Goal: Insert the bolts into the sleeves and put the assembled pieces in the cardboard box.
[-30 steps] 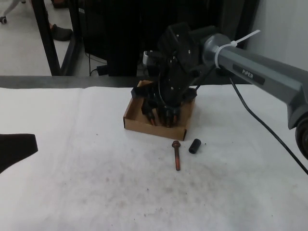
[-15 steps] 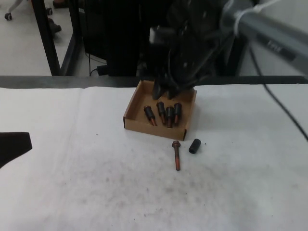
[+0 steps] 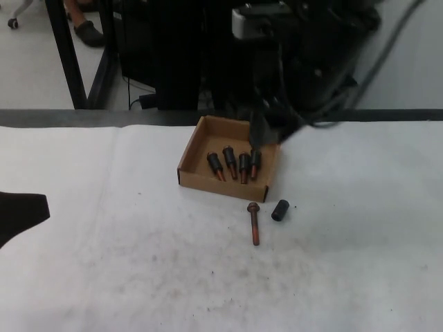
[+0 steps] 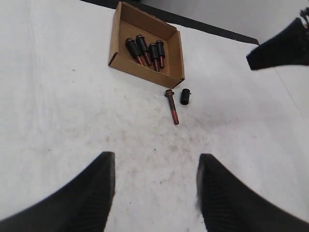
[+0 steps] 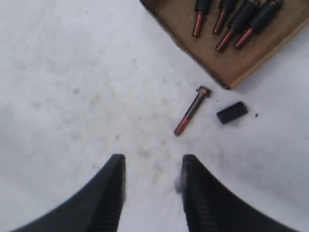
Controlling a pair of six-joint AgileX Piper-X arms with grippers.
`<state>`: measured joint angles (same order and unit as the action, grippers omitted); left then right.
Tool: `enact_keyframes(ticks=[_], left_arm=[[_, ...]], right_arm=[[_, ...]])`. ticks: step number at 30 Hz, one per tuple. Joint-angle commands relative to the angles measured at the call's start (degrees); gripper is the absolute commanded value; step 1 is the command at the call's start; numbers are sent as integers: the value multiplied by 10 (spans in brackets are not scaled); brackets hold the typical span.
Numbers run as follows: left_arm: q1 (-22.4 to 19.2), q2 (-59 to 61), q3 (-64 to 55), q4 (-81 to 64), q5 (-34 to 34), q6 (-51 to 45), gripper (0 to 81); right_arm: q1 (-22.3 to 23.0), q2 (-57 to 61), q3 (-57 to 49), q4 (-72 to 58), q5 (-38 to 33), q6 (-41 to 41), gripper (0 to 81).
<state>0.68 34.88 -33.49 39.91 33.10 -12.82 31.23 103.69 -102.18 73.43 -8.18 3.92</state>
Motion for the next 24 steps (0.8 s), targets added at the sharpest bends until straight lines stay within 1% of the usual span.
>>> enact_keyframes(ticks=[1,4,7,12,16,19,22,24], left_arm=[[-1,1,-1,-3,-4,4,489],[-1,7,-1,-3,-4,4,489],[-1,12,-1,-3,-4,4,489],[-1,14,-1,-3,-4,4,489],[-1,14,-1,-3,-4,4,489],[-1,13,-1,-3,-4,2,489],[-1,13,-1,-3,-4,2,489],[-1,13,-1,-3,-4,0,489]], right_arm=[[25,-104,124,-25,2,10,363],[42,-186,236,-57,2,46,363],[54,-274,327,-83,4,91,363],[58,-388,432,-103,4,161,363],[58,-433,465,-103,18,185,363],[58,-437,467,-107,19,188,363],[58,-427,467,-143,19,212,363],[55,-408,467,-189,26,240,363]])
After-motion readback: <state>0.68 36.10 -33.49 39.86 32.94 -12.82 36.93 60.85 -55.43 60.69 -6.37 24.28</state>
